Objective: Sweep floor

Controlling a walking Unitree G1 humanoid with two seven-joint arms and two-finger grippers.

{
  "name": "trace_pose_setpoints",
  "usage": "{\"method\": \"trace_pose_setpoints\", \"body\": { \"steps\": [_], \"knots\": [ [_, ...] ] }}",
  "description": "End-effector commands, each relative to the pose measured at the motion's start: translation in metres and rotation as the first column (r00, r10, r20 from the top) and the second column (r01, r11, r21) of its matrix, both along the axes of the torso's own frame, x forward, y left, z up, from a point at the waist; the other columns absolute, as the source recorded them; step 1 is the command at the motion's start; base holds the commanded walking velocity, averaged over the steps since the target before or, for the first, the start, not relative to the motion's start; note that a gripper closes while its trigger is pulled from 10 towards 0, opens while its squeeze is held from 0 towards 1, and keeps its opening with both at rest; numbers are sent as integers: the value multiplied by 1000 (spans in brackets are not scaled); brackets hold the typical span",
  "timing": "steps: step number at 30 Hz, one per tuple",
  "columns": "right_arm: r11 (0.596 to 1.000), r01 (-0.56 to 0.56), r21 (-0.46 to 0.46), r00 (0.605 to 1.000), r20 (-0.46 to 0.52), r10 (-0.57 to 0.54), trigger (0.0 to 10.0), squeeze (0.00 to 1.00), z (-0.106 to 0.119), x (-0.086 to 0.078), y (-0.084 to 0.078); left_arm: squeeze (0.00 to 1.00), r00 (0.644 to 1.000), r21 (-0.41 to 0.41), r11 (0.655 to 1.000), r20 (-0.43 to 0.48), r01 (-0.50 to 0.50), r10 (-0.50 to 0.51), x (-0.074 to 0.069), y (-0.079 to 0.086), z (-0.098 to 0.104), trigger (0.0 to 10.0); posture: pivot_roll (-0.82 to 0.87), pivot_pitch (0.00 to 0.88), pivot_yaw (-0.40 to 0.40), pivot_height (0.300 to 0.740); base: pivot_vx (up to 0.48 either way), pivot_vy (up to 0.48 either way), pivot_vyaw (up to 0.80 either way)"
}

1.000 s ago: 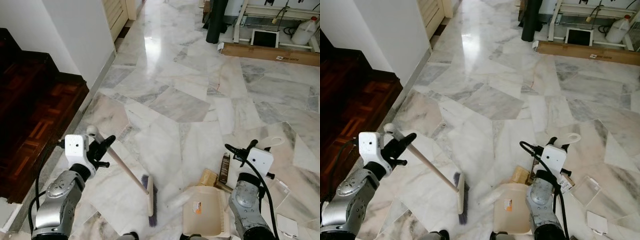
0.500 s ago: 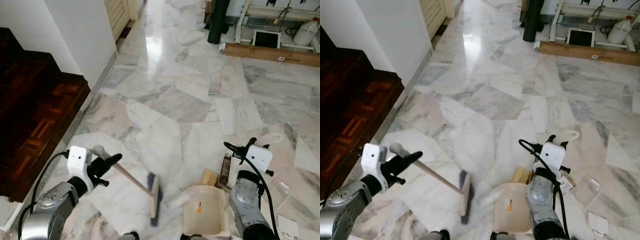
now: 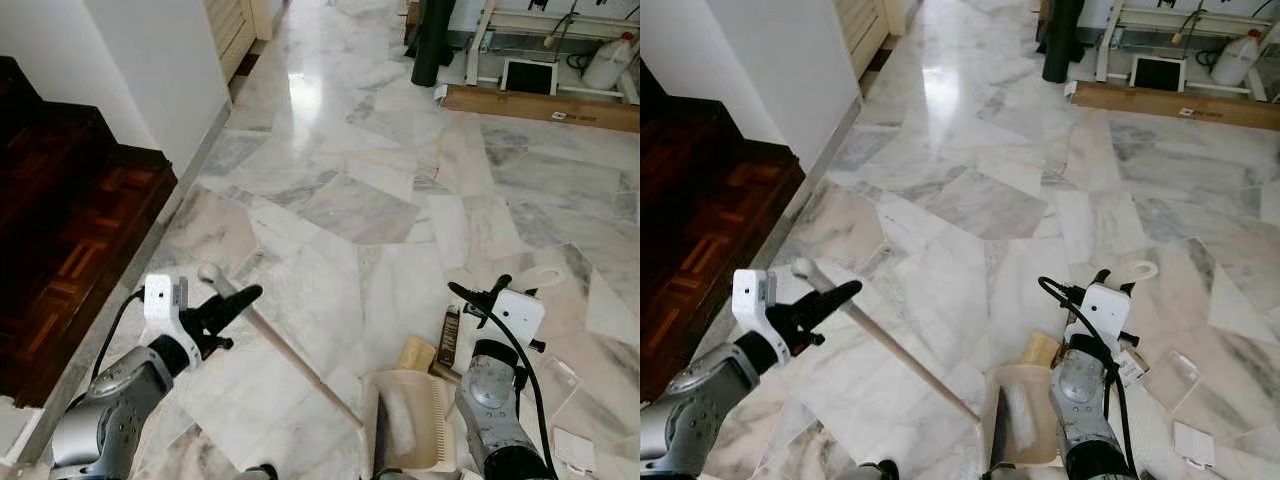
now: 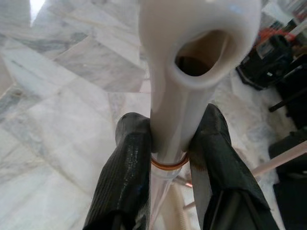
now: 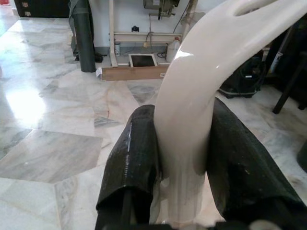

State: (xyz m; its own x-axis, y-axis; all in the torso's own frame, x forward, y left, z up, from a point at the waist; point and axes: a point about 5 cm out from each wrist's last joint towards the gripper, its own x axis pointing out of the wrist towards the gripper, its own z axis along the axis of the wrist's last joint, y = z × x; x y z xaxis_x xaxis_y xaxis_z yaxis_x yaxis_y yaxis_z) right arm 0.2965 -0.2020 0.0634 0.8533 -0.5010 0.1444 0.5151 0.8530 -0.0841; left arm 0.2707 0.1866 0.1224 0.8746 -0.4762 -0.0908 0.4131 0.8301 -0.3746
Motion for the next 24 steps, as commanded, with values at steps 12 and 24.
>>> {"method": "trace_pose_setpoints", "body": {
  "steps": [12, 24],
  "knots": [
    [992, -72, 107, 997, -34, 76, 10000, 0, -10, 1, 17, 0, 1000, -57, 998, -21, -22, 21, 1, -2, -6, 10000, 137, 151, 55, 740, 0, 0, 0],
    [977, -121, 177, 992, -16, 125, 10000, 0, -9, 6, 25, 0, 999, -28, 1000, -45, 12, -13, 2, -9, -14, 10000, 130, 134, 56, 740, 0, 0, 0]
  ]
}}
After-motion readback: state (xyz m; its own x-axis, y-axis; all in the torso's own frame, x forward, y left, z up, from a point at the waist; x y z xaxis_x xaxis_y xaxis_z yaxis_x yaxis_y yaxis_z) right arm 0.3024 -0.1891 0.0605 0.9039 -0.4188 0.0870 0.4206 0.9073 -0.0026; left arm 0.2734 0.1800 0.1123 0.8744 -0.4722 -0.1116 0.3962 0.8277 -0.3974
